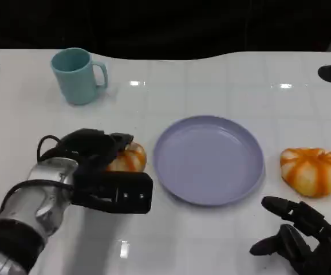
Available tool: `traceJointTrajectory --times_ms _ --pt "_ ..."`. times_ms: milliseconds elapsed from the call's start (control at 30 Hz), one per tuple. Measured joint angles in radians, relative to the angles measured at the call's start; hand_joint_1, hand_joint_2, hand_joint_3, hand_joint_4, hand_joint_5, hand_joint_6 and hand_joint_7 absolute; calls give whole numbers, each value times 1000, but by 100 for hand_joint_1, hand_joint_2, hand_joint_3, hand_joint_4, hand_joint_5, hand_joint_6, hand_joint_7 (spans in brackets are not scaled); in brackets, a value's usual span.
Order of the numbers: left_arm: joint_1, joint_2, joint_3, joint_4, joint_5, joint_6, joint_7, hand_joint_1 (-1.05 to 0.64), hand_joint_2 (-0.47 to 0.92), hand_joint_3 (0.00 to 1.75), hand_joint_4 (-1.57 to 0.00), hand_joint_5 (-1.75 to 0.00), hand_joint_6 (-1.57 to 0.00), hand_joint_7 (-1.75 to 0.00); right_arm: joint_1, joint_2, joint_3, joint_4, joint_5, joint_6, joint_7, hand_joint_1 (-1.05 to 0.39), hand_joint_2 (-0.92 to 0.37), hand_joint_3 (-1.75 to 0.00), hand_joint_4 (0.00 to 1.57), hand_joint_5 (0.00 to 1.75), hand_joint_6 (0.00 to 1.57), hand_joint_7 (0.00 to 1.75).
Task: Grasp the bread from the table and place it into the plate.
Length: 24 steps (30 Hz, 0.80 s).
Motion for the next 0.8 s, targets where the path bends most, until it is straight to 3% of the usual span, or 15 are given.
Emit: traceJointTrajectory --times_ms 167,367,467,533,633,767,800 --pt "-53 -13 -18 93 -13 -25 39 -44 72 0 -15 -9 -24 -2 5 0 1 -3 2 0 2 -75 -92 -29 74 112 82 62" --pt "-119 -39 -65 267 -15 -59 100 -39 73 1 -24 -10 -30 -2 19 0 8 -34 -2 3 -5 -76 -92 -29 75 112 82 63" --pt "-142 -49 -80 315 -16 -68 121 -24 79 2 -36 -12 -34 -2 25 0 10 -41 -3 14 -10 -75 -92 -30 74 112 81 63" --pt "-154 -51 -85 336 -17 -79 134 -14 86 3 -56 -17 -39 -2 27 0 10 -42 -3 15 -10 -75 -92 -30 74 112 80 63" --pt "-165 -51 -84 369 -25 -117 172 -13 91 9 -77 -22 -57 -7 27 0 10 -42 0 16 -9 -75 -92 -29 74 112 80 63" --pt "-180 -52 -76 408 -58 -148 189 -14 92 11 -83 -23 -64 -8 27 0 10 -44 4 19 -9 -75 -92 -29 74 112 80 63" --pt "-184 -52 -76 413 -59 -152 191 -20 92 16 -86 -94 -72 -68 27 0 10 -45 4 20 -9 -75 -92 -29 74 112 80 63"
